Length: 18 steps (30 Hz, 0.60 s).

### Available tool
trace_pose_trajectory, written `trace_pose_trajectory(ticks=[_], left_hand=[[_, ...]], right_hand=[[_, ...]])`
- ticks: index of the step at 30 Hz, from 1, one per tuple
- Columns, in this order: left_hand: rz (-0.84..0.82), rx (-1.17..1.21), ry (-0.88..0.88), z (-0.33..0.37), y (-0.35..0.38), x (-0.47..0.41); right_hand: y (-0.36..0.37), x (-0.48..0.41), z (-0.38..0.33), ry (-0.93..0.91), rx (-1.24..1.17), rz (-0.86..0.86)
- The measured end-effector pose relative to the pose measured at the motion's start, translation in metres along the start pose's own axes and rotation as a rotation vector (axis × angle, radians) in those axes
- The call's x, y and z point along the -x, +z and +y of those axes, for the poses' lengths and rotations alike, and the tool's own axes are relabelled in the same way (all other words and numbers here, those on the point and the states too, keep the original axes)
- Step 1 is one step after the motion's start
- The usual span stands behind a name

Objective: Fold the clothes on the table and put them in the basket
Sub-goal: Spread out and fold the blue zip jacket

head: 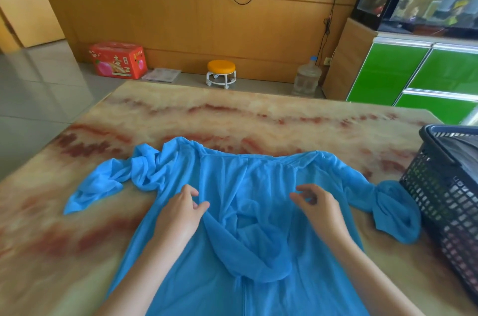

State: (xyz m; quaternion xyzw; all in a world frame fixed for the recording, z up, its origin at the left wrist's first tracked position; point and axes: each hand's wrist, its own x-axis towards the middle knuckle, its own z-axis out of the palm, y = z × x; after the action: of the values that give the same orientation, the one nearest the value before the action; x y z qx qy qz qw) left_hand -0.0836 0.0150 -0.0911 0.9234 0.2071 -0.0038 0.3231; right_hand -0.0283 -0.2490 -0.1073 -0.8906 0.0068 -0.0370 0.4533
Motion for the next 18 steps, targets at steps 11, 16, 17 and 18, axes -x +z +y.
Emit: trace_pose_trajectory(ticks=[11,16,17,18], left_hand=[[-0.537,-0.404,0.538,0.024,0.055,0.006],[-0.501,-0.469,0.553,0.013,0.056,0.013],[-0.509,-0.412,0.536,0.019,0.054,0.012],[-0.498,-0.340,0.521,0.025,0.053,0.009]], right_hand=[[0.034,-0.115,0.004,0.056,0.154,0.277],[0.021,-0.125,0.014,-0.018,0.269,0.185],[0.018,-0.123,0.019,-0.016,0.257,0.158],[0.012,-0.118,0.021,-0.020,0.215,0.168]])
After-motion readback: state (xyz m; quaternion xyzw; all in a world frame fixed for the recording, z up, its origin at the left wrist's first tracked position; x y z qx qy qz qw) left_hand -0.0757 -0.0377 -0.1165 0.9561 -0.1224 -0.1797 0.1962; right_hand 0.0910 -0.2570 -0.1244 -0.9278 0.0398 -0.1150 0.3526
